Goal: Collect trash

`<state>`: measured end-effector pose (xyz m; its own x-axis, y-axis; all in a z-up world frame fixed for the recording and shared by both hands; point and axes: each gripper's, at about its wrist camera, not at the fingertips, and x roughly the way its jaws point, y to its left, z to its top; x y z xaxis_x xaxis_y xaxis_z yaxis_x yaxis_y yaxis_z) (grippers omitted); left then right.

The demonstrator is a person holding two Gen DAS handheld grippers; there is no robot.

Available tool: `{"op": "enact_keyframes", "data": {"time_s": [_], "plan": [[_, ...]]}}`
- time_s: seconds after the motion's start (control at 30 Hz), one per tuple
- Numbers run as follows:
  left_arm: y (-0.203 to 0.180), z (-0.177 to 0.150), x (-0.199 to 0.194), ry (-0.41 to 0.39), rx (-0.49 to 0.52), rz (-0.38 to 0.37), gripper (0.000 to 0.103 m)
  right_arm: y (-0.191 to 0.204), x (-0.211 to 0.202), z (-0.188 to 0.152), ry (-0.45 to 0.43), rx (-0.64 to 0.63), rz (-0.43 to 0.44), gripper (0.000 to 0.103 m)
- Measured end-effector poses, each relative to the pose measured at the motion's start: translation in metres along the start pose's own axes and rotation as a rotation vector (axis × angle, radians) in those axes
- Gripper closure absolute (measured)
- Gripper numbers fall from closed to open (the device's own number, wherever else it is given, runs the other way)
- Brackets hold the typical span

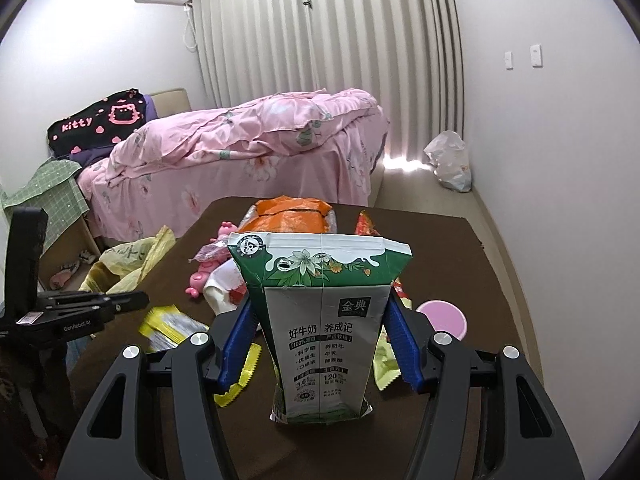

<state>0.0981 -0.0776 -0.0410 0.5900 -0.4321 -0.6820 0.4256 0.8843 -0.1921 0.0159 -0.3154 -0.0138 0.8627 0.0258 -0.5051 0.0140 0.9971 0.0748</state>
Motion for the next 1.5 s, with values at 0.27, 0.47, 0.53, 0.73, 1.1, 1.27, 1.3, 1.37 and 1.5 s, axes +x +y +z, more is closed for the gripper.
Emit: {"op": "enact_keyframes", "data": {"time_s": [0.27,0.47,0.53,0.73,1.1,1.27,1.3,1.37,1.5], "plan": [[0.001,0.002,-0.025,-0.053,0.011,-0.015,0.099,0.011,-0.016,0.002,-0.034,-0.011,0.003,0.046],[0.001,0.009,-0.051,-0.107,0.048,0.03,0.099,0.005,-0.03,-0.003,-0.048,0.031,0.018,0.046],[-0.001,0.01,-0.055,-0.115,0.063,0.036,0.099,0.002,-0.034,-0.007,-0.049,0.038,0.02,0.046],[-0.004,0.005,-0.043,-0.062,0.044,-0.033,0.084,-0.006,-0.04,-0.014,-0.048,0.045,0.008,0.046],[0.012,-0.019,0.053,0.173,-0.15,-0.032,0.053,-0.01,-0.032,-0.022,-0.021,0.052,0.001,0.046],[0.007,-0.011,0.037,0.085,-0.152,-0.041,0.094,-0.003,-0.033,-0.021,-0.022,0.023,-0.009,0.046],[0.005,-0.008,0.03,0.063,-0.129,-0.033,0.1,-0.003,-0.034,-0.02,-0.024,0.022,-0.008,0.046],[0.001,-0.004,0.011,0.022,-0.089,-0.017,0.1,-0.001,-0.035,-0.019,-0.031,0.022,-0.005,0.046],[-0.002,0.0,-0.017,-0.043,-0.042,0.012,0.101,0.003,-0.04,-0.019,-0.041,0.024,0.016,0.046]]}}
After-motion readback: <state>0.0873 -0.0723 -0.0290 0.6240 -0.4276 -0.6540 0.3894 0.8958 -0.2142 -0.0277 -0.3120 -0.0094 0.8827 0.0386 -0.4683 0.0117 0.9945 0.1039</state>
